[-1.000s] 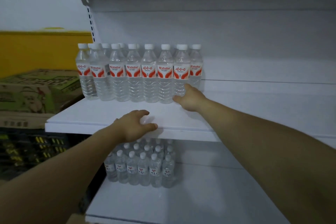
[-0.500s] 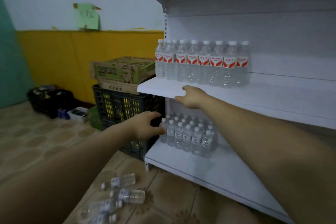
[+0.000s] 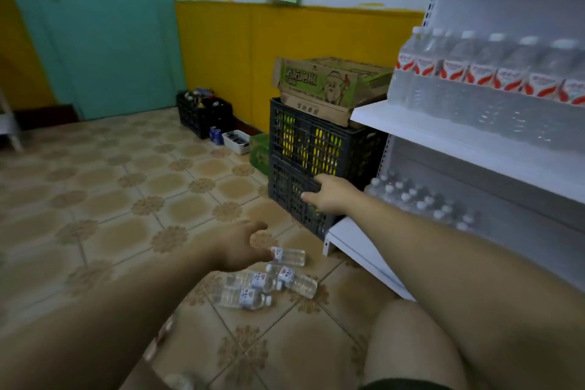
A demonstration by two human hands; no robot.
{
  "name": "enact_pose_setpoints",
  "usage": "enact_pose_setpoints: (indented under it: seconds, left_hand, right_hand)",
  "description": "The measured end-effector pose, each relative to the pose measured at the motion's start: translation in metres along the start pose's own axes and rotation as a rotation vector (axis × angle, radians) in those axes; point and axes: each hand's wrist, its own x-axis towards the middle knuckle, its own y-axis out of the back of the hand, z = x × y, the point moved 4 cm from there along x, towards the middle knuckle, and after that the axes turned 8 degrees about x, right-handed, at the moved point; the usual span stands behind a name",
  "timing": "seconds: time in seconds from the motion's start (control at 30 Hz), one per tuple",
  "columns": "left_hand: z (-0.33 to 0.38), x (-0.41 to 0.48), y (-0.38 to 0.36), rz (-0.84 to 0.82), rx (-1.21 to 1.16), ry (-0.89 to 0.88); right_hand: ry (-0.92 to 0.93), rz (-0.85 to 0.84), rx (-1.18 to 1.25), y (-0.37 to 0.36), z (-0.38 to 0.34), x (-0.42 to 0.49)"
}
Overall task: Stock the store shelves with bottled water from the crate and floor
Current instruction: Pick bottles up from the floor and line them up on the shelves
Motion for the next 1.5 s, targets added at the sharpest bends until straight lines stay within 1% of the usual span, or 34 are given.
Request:
enact_pose_setpoints:
  seconds: [0.2,0.33,0.47,0.57,0.67,0.73,0.93,1.0,1.07,1.17,1.23,1.3,1.37,1.4,1.5]
  left_hand:
    - [-0.083,0.012,-0.041,-0.095,-0.113,0.164]
    - [-0.133,0.022,-0.068,-0.129,-0.147,0.27]
    - [-0.18,0.033,-0.095,-0.178,-0.208,0.377]
    - [-0.211,0.051,-0.118,-0.232,-0.233,0.424]
    - [-0.233,0.082,-0.147,-0.286,-0.247,0.435]
    - [-0.241,0.11,-0.169,-0.325,-0.226,0.412]
    - [-0.266,0.213,-0.249,-0.356,-0.101,0.34]
    - [-0.273,0.246,-0.281,-0.396,-0.062,0.324]
    - [-0.277,0.275,-0.309,-0.426,0.012,0.306]
    - [-0.282,0.308,-0.341,-0.428,0.145,0.262]
    - [-0.285,0.323,-0.358,-0.393,0.22,0.243]
    - [-0.288,0.333,-0.366,-0.331,0.261,0.239]
    - [-0.292,0.339,-0.366,-0.292,0.248,0.232]
    - [-0.293,0.339,-0.362,-0.3,0.211,0.228]
    - [-0.289,0.334,-0.347,-0.306,0.087,0.238]
  right_hand:
    - [0.03,-0.169,-0.048,-0.085,-0.027,0.045]
    - [0.057,-0.296,-0.021,-0.135,-0.037,0.079]
    - [0.097,-0.382,-0.007,-0.181,-0.048,0.112]
    - [0.073,-0.451,0.04,-0.224,-0.047,0.14]
    - [0.018,-0.531,0.042,-0.269,-0.027,0.167]
    - [-0.036,-0.543,0.069,-0.296,-0.003,0.185]
    - [-0.255,-0.6,0.161,-0.392,0.089,0.243]
    - [-0.292,-0.623,0.18,-0.429,0.121,0.255]
    - [-0.342,-0.597,0.263,-0.455,0.144,0.262]
    - [-0.439,-0.541,0.387,-0.487,0.171,0.267]
    - [-0.508,-0.547,0.514,-0.507,0.182,0.269]
    - [-0.642,-0.495,0.707,-0.515,0.185,0.267]
    - [-0.762,-0.419,0.854,-0.517,0.188,0.269]
    - [-0.791,-0.384,0.9,-0.513,0.185,0.269]
    - [-0.782,-0.224,0.963,-0.484,0.176,0.278]
